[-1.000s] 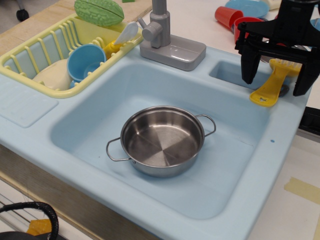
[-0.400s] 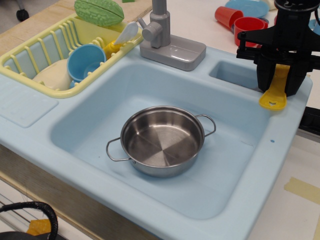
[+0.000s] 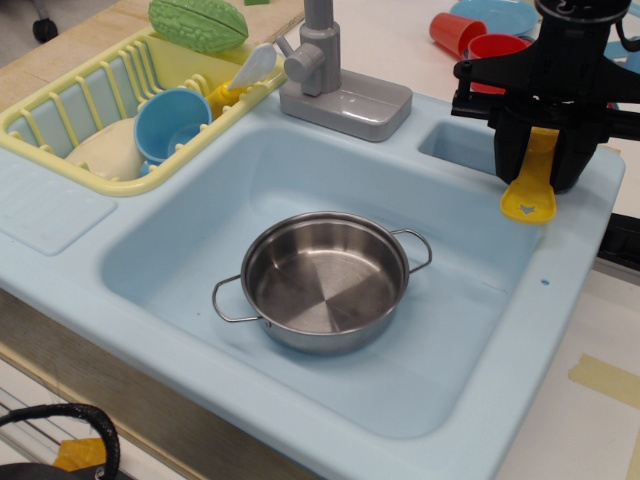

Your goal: Put brush into pot or pan

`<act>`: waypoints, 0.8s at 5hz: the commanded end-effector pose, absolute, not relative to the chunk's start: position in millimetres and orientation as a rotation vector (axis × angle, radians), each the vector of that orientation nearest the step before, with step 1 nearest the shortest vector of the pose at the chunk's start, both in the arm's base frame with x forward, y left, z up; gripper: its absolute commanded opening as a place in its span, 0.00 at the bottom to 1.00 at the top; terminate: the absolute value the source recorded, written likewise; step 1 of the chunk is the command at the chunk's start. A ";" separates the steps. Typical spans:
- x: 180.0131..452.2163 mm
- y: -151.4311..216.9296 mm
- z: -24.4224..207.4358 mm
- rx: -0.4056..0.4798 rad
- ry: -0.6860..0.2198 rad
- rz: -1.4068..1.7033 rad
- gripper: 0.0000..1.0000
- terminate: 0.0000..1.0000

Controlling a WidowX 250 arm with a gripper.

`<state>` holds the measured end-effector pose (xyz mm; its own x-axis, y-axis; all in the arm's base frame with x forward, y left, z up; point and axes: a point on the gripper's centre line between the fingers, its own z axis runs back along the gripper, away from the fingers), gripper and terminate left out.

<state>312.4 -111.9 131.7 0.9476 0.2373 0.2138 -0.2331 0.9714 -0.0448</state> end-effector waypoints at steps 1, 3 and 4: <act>292.8 -113.5 166.4 0.002 -0.244 0.338 0.00 0.00; 234.7 -76.4 156.5 0.019 -0.323 0.564 0.00 0.00; 219.2 -56.1 153.3 0.017 -0.337 0.608 0.00 0.00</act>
<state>214.1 -51.6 144.6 0.7684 0.5656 0.2994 -0.5709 0.8173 -0.0787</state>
